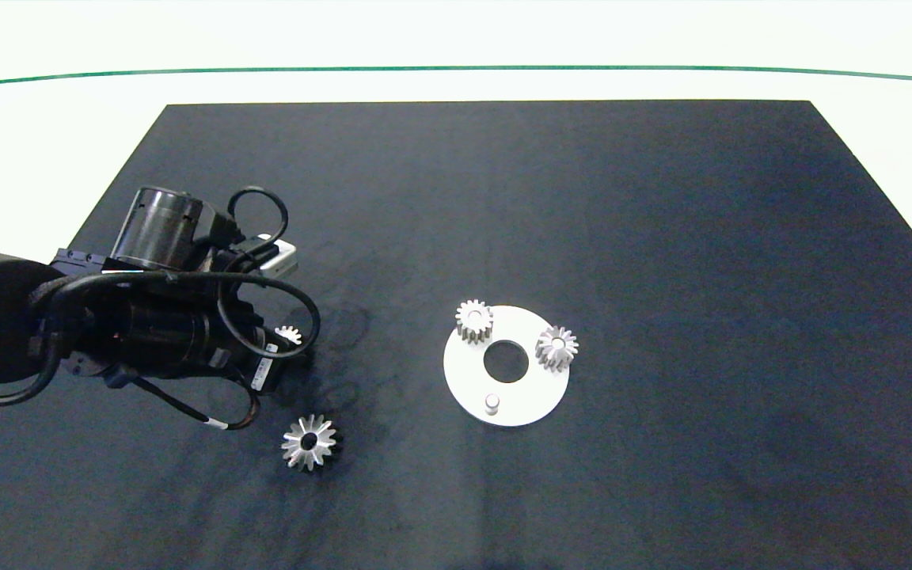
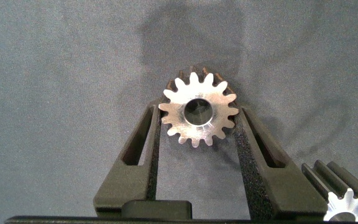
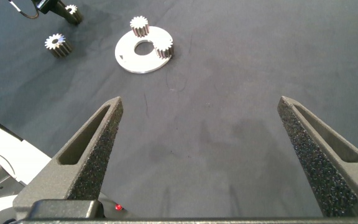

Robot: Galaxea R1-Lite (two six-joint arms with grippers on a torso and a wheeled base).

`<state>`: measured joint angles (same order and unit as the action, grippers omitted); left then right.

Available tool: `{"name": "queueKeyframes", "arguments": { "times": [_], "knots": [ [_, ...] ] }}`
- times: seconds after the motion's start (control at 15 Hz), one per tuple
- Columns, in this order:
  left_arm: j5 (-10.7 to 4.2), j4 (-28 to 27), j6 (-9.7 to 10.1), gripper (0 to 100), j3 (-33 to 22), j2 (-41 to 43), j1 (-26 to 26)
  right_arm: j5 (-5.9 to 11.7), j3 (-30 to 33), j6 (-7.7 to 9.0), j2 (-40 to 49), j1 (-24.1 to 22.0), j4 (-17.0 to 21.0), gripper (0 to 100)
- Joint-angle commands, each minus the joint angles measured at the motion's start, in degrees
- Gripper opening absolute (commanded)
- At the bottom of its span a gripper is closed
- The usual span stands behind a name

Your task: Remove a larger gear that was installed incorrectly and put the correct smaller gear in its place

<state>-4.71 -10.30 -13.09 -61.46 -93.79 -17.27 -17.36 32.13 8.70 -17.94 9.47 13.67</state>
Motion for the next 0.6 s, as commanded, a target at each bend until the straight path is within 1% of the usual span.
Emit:
{"name": "queueKeyframes", "arguments": {
  "times": [0.07,0.33,0.6],
  "knots": [
    [-0.04,-0.1,-0.18,24,0.0,0.0,0.0,-0.13,0.0,0.08,0.0,0.0,0.1,100],
    [-0.04,-0.1,-0.18,17,0.4,0.1,0.0,-0.04,0.0,0.00,0.0,0.0,0.1,100],
    [-0.04,-0.1,0.08,16,-0.1,0.9,-1.1,-0.04,0.0,0.00,0.0,0.0,0.1,100]
  ]
}}
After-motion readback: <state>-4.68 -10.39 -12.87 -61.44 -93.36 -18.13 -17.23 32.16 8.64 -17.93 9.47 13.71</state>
